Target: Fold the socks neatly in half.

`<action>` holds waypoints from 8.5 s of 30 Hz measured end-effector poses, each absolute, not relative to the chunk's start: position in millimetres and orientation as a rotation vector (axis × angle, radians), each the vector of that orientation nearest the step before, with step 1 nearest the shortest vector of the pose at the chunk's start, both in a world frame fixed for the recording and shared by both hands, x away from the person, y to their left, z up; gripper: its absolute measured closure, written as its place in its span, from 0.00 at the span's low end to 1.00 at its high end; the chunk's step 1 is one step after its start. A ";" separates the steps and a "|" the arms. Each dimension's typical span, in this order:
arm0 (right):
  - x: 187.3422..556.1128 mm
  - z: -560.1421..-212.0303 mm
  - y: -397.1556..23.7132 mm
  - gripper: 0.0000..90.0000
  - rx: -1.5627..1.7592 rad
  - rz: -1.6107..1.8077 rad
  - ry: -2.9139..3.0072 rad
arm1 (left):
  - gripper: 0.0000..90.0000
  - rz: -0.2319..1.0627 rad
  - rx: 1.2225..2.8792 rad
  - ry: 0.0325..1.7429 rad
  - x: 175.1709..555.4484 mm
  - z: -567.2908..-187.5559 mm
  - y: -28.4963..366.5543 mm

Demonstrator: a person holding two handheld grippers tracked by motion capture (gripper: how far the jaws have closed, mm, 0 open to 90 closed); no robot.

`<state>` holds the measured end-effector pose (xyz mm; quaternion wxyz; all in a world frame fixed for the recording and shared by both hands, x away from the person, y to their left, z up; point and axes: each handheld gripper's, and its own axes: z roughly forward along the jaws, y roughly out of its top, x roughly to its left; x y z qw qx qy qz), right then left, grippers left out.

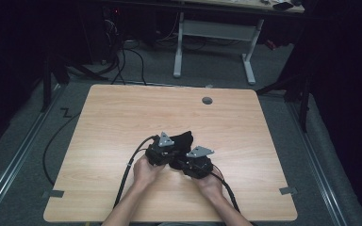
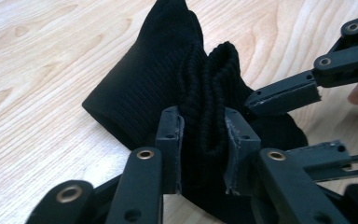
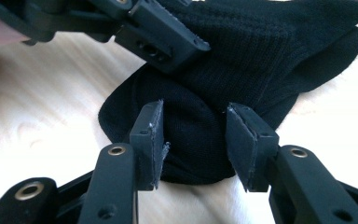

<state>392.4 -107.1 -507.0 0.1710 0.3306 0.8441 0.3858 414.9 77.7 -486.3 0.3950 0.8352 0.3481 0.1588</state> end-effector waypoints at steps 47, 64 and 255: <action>407.9 -485.4 -117.1 0.89 0.898 1.172 2.529 | 0.43 0.398 2.082 1.039 373.6 -502.8 83.3; 403.7 -495.5 -112.9 0.86 0.853 1.132 2.507 | 0.40 0.367 2.067 1.078 388.5 -493.5 97.4; 380.6 -490.8 -132.8 0.70 0.989 1.123 2.382 | 0.91 0.348 2.014 0.846 400.5 -487.5 96.7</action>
